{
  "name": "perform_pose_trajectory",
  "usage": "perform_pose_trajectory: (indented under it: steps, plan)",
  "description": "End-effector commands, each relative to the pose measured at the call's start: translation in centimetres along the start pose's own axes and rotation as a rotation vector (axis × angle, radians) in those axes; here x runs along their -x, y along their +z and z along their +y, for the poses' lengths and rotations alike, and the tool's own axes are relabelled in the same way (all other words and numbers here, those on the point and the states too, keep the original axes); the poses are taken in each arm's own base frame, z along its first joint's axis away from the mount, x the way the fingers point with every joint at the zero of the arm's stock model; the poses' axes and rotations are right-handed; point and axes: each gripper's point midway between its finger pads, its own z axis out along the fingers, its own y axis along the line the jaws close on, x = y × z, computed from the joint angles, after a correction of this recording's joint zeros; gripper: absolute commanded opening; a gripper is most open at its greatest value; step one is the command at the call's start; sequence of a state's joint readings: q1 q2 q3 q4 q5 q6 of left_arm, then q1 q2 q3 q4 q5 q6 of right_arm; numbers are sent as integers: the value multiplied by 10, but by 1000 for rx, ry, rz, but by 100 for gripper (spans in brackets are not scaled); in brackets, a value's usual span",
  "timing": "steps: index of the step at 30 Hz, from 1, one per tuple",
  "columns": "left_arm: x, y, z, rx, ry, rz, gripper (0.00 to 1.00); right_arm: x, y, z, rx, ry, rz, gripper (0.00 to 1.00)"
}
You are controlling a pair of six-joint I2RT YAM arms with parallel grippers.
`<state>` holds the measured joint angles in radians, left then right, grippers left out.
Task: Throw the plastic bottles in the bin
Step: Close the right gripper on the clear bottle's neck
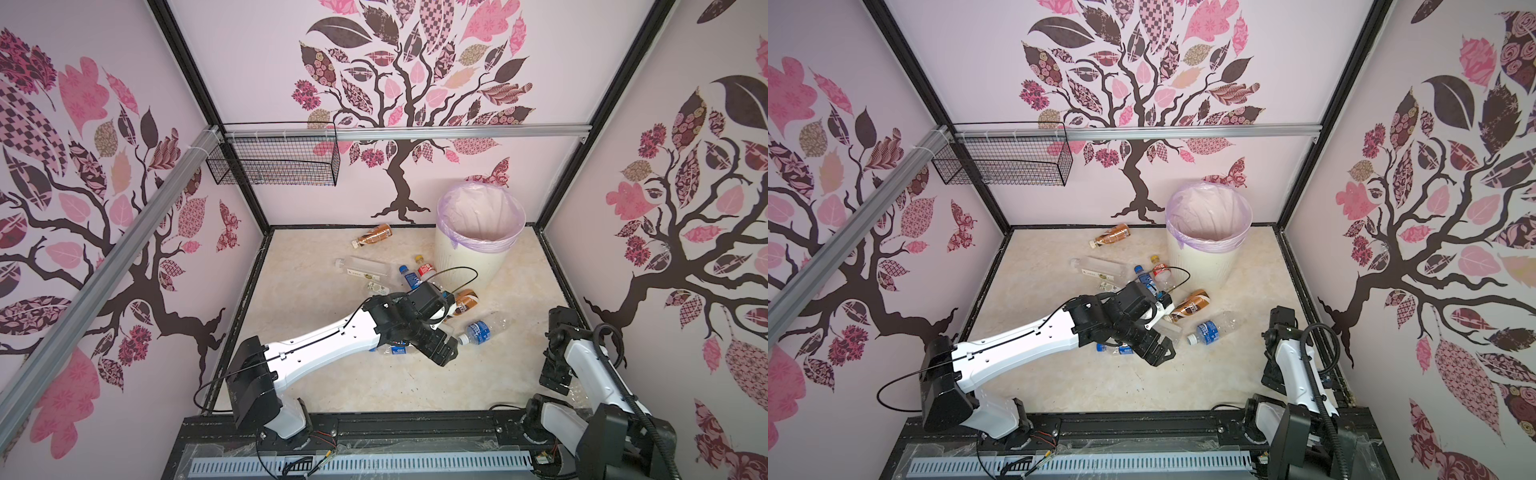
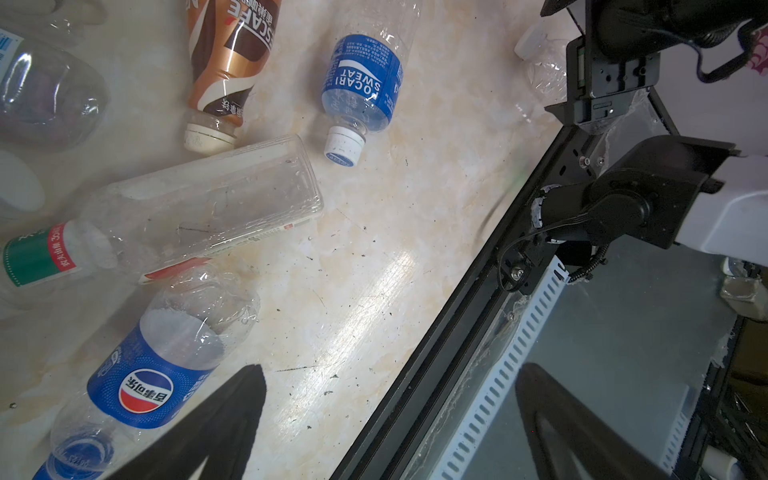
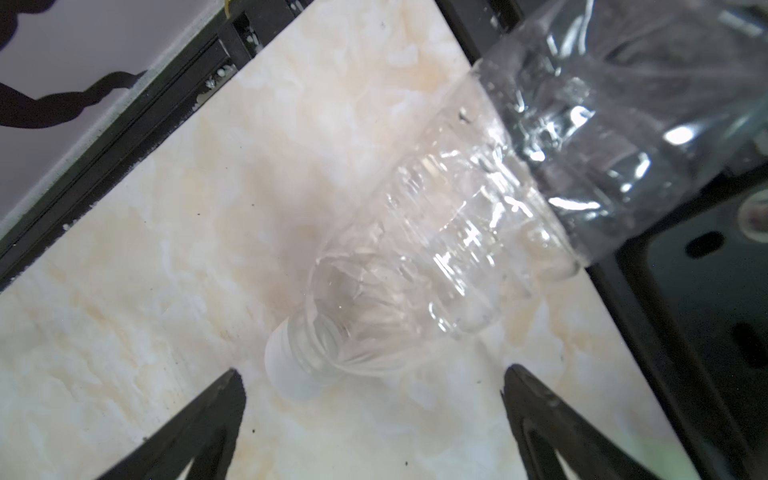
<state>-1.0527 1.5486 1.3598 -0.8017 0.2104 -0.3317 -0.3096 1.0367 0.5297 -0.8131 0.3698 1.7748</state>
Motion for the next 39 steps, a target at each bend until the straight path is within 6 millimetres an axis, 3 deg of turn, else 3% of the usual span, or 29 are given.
perform_pose_trajectory:
  steps: [1, 29, 39]
  plan:
    - [6, -4, -3, 0, 35, -10, 99, 3, 2, -2, -2, 29, -13, 99]
    - [3, -2, 8, 31, 59, 16, 98, -3, 26, -6, -17, 128, -2, 98]
    - [4, 2, 8, 28, 59, 21, 98, -3, 32, -12, -25, 156, 5, 87]
